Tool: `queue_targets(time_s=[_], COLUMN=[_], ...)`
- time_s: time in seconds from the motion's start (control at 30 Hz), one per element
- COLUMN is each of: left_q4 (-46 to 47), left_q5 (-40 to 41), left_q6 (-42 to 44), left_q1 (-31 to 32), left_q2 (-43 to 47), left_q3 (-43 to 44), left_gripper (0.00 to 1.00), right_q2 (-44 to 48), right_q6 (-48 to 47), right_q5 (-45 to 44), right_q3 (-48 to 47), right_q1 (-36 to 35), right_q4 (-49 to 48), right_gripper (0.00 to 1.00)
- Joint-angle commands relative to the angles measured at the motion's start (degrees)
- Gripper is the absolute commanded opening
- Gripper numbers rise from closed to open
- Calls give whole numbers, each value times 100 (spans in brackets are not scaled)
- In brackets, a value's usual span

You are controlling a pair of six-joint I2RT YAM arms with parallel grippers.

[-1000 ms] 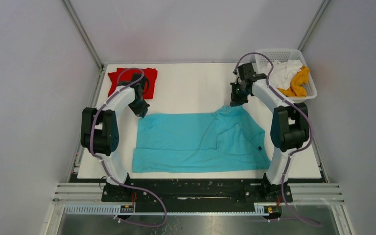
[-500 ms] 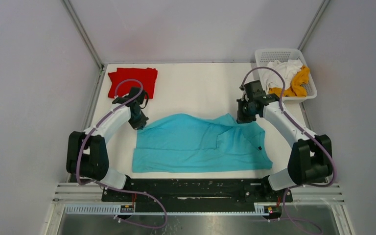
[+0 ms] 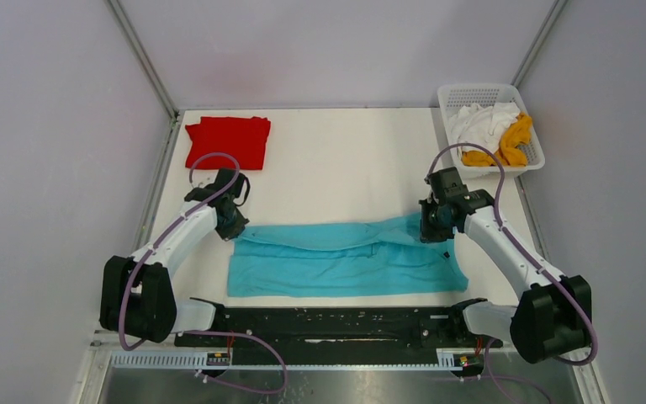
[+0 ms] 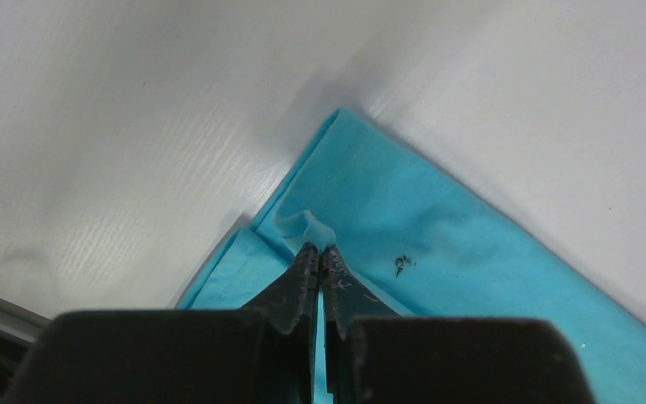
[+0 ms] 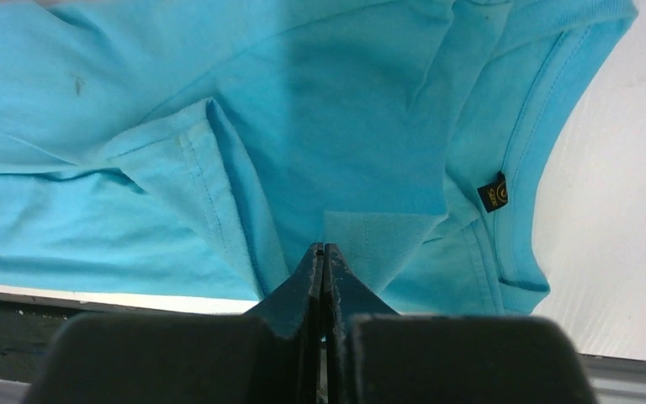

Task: Fold and stack the t-shirts
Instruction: Fold the other side of the tshirt into a rectangle

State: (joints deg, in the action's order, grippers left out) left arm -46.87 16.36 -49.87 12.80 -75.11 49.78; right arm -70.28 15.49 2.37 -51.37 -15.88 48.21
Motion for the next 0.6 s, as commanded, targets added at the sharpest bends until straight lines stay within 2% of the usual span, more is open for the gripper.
queue_targets(time_s=[0.0, 0.23, 0.4, 0.57], left_q4=[106, 93, 94, 80], left_q5=[393, 314, 410, 464], left_q6=[-107, -29, -115, -201], left_q1=[-1, -40, -42, -40], left_q2=[239, 76, 147, 266], left_q3=[-28, 321, 142, -244], left_gripper=[0, 0, 0, 10], right_q2=[391, 451, 367, 213], right_q6=[200, 214, 409, 915], right_q5=[-171, -35, -28, -46], right_q3=[85, 134, 349, 601], right_q1=[-65, -163, -523, -889], right_q4=[194, 324, 428, 747], right_gripper=[0, 1, 3, 15])
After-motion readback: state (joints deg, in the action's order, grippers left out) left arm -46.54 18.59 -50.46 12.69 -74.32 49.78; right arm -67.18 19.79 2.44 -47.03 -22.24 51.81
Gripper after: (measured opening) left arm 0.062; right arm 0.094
